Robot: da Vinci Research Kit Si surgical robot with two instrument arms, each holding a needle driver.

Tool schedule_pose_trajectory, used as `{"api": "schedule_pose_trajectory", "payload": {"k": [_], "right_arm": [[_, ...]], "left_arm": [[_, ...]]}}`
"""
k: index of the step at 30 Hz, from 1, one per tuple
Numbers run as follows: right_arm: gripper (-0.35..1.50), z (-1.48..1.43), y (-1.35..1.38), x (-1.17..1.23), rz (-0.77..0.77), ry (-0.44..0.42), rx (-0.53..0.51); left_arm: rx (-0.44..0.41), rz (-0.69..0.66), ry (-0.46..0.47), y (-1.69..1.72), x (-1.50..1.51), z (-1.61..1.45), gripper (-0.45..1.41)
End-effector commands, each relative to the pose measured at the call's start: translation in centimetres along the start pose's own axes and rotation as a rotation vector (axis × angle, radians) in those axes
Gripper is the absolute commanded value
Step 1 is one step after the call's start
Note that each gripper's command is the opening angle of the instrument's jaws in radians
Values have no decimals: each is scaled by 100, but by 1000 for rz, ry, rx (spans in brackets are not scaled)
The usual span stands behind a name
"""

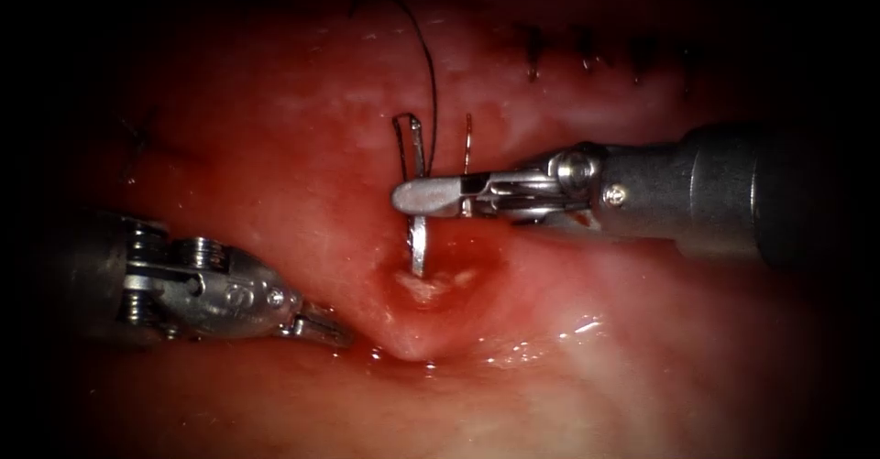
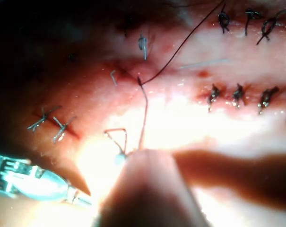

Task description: Wound Closure

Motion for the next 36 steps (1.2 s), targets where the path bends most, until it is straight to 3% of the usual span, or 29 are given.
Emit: {"api": "schedule_pose_trajectory", "payload": {"k": [1, 8, 11, 13, 17, 20, 26, 31, 36], "right_arm": [[-35, 1, 9, 10, -6, 17, -8], [-35, -2, 22, 26, -10, 41, -13], [-35, -3, 24, 30, -10, 43, -8], [-35, -4, 24, 32, -9, 46, -2], [-35, -5, 23, 39, -22, 52, -1], [-35, -7, 27, 54, -26, 68, -7], [-35, -8, 37, 63, -32, 71, -4], [-35, -7, 38, 61, -35, 66, 0], [-35, -7, 39, 61, -35, 66, 0]], "left_arm": [[1, 2, 10, -1, 3, 9, -45], [4, 31, 39, -5, 11, 6, -45], [15, 77, 97, -11, 26, -1, -45], [35, 126, 184, -14, 44, -4, -45], [41, 183, 211, -15, 53, -8, -45], [54, 197, 269, -23, 57, -15, -16], [40, 209, 312, -27, 51, -11, -8], [-36, 243, 348, -22, 44, -2, 9], [-66, 265, 396, -19, 48, -1, 14]]}}
